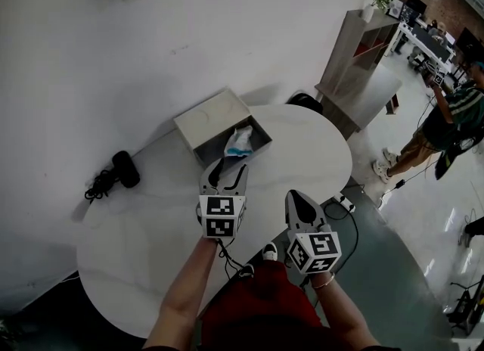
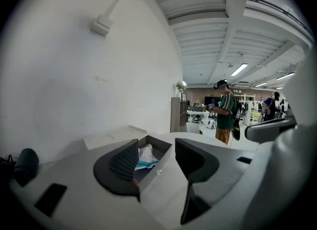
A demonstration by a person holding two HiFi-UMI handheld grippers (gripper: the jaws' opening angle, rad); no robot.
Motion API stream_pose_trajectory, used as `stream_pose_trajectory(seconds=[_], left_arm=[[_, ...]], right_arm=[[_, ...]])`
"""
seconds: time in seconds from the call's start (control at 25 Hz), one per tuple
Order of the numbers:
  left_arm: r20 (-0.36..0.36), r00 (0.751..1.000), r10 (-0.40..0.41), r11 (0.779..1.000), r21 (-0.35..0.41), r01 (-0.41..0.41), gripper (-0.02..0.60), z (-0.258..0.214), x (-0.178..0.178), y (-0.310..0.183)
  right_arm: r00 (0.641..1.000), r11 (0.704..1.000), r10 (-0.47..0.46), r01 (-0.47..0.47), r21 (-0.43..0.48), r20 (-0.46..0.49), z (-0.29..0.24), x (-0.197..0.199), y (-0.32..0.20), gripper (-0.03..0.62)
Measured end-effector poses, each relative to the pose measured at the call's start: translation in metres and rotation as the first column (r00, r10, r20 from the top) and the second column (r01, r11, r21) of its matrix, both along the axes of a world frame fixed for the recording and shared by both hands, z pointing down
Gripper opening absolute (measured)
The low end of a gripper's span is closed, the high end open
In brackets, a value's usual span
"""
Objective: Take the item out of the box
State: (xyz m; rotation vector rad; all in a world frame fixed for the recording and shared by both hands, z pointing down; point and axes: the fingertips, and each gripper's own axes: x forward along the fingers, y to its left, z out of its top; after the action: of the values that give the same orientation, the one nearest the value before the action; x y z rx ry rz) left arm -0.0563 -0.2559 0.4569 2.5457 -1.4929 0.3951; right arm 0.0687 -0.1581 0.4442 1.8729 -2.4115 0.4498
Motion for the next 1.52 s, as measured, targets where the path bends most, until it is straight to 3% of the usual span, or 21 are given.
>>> stream_pose_trajectory(seconds=[0.28,0.68,1.52], left_arm=[[0.082,0.996,-0.032,0.998,-0.047,0.036,0.215,0.023,0.015,-0.055],[0.125,0.988,-0.09,0.986,-0.127,0.106,0.215,0.054,0.028,-0.115],[0.273,0.96,-0.064,0.945,-0.291,0.146,0.221,0.106,0.039,-0.156]], right_arm=[[0.999,0.999,-0.037,0.037,-0.026,0.012,0.013,0.019,-0.042,0.015],[0.995,0.991,-0.096,0.098,-0.09,0.036,0.039,0.04,-0.101,0.015],[0.983,0.972,-0.16,0.173,-0.157,0.087,0.07,0.055,-0.162,0.015]])
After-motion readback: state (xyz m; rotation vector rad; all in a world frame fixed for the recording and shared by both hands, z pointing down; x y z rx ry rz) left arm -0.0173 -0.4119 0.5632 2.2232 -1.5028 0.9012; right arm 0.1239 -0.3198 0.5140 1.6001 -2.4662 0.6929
